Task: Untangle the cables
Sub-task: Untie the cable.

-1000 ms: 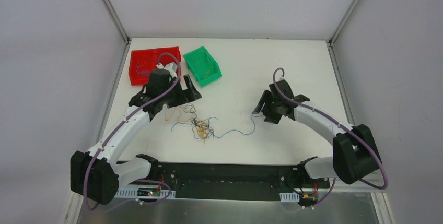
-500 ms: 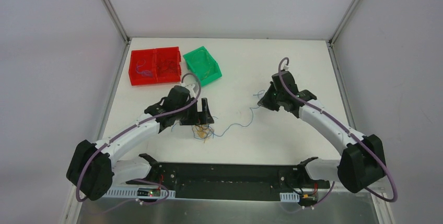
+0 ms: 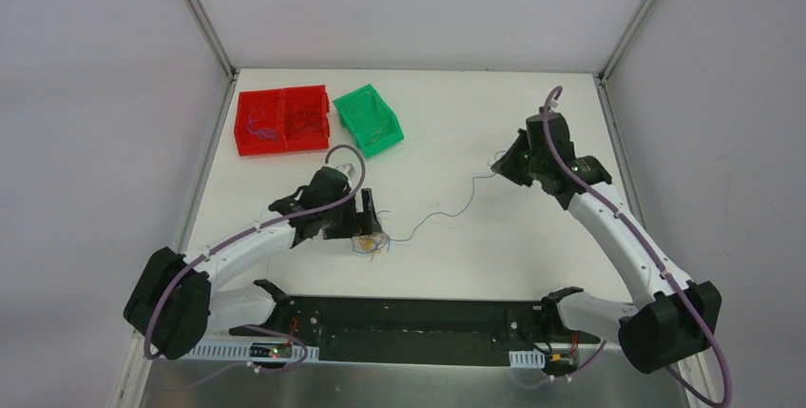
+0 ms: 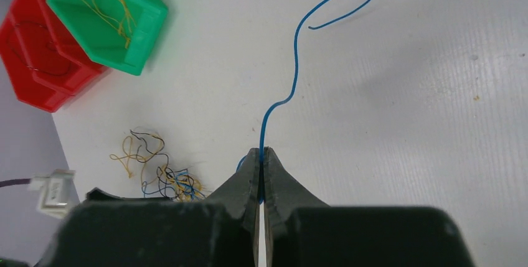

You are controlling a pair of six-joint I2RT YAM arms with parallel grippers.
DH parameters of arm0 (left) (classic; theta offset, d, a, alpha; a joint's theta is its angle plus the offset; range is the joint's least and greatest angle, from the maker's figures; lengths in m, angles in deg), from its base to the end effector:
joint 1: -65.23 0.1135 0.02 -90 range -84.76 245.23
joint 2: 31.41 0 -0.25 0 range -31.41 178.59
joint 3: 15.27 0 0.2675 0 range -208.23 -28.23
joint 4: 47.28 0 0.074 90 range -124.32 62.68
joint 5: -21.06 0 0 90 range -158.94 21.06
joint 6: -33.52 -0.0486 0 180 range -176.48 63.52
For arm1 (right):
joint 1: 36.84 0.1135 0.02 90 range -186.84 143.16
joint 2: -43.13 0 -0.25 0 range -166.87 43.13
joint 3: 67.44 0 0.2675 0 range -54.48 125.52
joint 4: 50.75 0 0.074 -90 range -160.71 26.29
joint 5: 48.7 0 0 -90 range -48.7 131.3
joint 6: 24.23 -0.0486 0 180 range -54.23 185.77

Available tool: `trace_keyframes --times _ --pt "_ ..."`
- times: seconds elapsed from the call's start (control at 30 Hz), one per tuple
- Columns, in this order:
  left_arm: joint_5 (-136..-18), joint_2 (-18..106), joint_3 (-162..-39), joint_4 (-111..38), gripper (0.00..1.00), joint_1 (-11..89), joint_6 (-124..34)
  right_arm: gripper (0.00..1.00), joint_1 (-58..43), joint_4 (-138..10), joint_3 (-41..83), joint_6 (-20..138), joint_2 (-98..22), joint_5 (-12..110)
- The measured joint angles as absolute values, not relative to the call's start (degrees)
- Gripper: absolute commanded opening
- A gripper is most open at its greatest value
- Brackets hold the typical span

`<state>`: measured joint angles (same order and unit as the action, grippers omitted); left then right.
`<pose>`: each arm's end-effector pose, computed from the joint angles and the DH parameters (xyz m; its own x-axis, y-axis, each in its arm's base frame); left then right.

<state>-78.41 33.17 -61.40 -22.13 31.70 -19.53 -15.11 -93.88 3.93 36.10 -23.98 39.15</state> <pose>0.2079 -0.1474 0.1705 -0.8466 -0.1503 -0.5105 0.1692 0.8335 -0.5260 0.2654 0.1038 0.2868 -0.6762 0.2630 -0.6881 -0.0093 0.9310 0.3649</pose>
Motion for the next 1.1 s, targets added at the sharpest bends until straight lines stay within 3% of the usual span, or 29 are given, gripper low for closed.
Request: trace_keyframes --times 0.17,0.33,0.4,0.43,0.73,0.97,1.1 --pt "-77.4 39.4 -61.3 -22.6 0.67 31.7 -17.9 0.00 -16.1 -95.5 9.0 37.6 -21.4 39.0" --pt "-75.4 41.5 -61.1 -24.6 0.32 31.8 -16.3 0.00 -17.6 -98.4 13.1 39.1 -20.5 37.8" --pt "-74.8 42.6 -61.1 -25.5 0.07 31.9 -15.9 0.00 -18.5 -100.0 15.5 39.8 -20.5 36.5" --pt "-74.8 43.2 -61.1 -25.9 0.00 31.9 -15.4 0.00 -18.8 -100.8 16.7 40.0 -20.5 35.8" --pt "-74.9 46.5 -61.6 -29.5 0.00 31.9 -14.5 0.00 -20.9 -102.9 27.9 40.6 -18.8 27.5" --pt "-76.1 48.2 -62.8 -30.0 0.00 31.9 -14.4 0.00 -22.1 -103.0 29.0 40.6 -15.1 18.9" --pt "-77.0 49.2 -64.0 -29.8 0.00 31.5 -14.5 0.00 -22.4 -102.9 29.6 40.6 -13.5 20.3"
